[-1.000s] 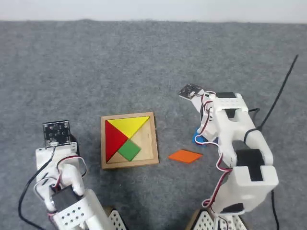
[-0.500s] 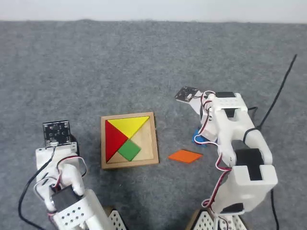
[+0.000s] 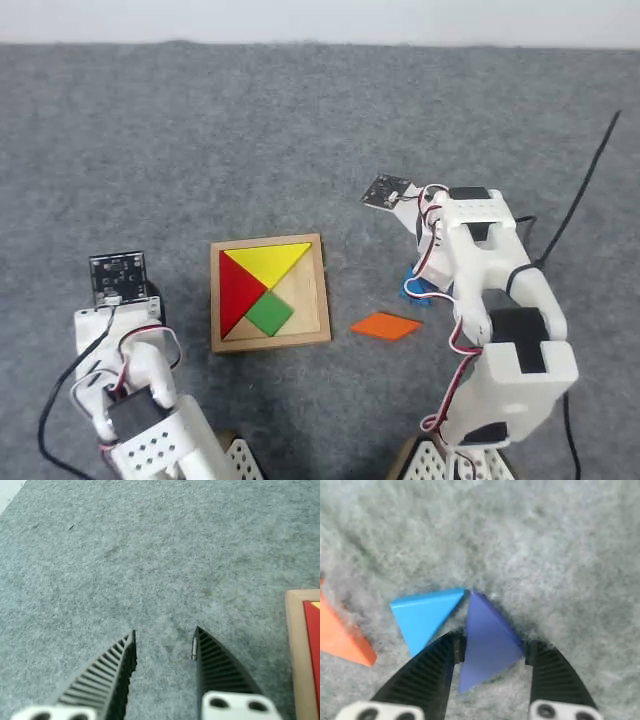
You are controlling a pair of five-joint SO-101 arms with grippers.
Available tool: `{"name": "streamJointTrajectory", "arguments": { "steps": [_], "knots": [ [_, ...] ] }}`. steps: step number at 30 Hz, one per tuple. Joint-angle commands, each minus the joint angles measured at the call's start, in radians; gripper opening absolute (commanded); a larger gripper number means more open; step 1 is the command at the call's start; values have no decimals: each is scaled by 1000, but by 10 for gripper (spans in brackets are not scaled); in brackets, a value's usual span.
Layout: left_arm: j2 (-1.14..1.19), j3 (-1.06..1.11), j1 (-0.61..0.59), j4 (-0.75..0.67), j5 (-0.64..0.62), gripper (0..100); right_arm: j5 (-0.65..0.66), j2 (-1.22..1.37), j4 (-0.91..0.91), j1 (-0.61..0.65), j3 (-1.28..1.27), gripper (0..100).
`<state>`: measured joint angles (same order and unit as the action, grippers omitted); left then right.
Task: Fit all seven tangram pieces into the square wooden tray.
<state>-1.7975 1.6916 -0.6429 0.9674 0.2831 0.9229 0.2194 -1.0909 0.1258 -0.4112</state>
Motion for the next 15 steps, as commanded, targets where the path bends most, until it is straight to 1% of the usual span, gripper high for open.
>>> {"name": "streamJointTrajectory", "arguments": {
  "steps": [1, 8, 10, 12, 15],
  "knots": [
    [-23, -12, 8, 6, 9, 180, 9, 5, 1, 35, -2, 169],
    [-23, -12, 8, 6, 9, 180, 2, 5, -2, 33, -3, 165],
    [-23, -12, 8, 6, 9, 180, -34, 5, -10, 31, -3, 165],
    [-23, -12, 8, 6, 11, 180, -58, 4, -47, 12, 0, 165],
    [-23, -12, 9, 6, 11, 180, -60, 4, -44, -21, 2, 165]
  ]
}}
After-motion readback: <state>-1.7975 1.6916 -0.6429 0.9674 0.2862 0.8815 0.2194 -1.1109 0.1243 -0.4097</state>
